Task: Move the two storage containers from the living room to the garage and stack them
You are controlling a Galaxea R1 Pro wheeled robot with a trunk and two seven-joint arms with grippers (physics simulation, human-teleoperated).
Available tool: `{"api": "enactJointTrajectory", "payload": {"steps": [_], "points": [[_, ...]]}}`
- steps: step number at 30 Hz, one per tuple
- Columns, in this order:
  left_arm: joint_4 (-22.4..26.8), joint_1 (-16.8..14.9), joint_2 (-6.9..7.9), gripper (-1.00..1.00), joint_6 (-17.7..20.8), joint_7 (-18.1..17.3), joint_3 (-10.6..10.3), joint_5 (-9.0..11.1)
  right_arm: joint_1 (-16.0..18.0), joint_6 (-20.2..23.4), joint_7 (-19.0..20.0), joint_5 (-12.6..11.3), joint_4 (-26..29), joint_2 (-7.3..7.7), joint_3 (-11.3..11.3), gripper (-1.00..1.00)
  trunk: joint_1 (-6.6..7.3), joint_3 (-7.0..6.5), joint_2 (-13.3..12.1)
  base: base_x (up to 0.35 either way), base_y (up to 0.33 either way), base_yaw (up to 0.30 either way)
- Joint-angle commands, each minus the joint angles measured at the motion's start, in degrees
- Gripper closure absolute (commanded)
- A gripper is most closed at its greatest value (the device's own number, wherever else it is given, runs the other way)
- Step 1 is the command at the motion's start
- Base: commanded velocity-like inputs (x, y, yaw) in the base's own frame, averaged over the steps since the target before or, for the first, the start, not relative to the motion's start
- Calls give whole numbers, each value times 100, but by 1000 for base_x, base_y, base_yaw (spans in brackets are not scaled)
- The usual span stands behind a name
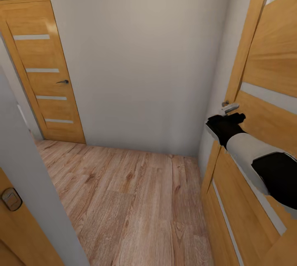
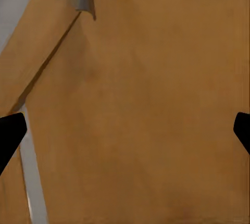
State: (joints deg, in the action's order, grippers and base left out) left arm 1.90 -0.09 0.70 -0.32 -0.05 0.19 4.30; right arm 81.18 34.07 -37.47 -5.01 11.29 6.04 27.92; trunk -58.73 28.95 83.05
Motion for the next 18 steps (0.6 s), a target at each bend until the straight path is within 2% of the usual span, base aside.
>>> {"api": "enactJointTrajectory", "payload": {"steps": [1,5,6,8,9,11,14,16,18], "points": [[4,0,0,-100,-3,-2,-1,45,3,50,-29,-44,12,-157,44,-100,0,6,3,0,0,0],[3,0,0,-100,-3,-4,-1,45,3,67,-36,-50,13,-688,22,-100,0,6,3,0,0,0],[3,0,0,-100,-3,-4,-1,45,3,69,-35,-50,13,-749,20,-100,0,6,3,0,0,0],[3,0,0,-100,-3,-4,-1,45,3,71,-33,-106,14,-974,15,-100,0,6,3,0,0,0],[3,0,0,-100,-3,-1,-1,45,3,73,-33,-318,14,-1155,17,-100,0,6,3,0,0,0],[3,0,0,-100,-3,3,-1,45,3,87,2,-784,14,-1366,26,-100,0,6,3,0,0,0],[3,0,0,-100,-3,11,3,45,3,91,124,-1234,25,-1561,17,-100,0,6,3,0,0,0],[3,0,0,-100,-3,12,5,45,3,80,331,-1436,60,-1604,7,-100,0,6,3,0,0,0],[3,0,0,-100,-3,11,7,45,3,49,779,-1644,133,-1604,-2,-100,0,6,3,0,0,0]]}}
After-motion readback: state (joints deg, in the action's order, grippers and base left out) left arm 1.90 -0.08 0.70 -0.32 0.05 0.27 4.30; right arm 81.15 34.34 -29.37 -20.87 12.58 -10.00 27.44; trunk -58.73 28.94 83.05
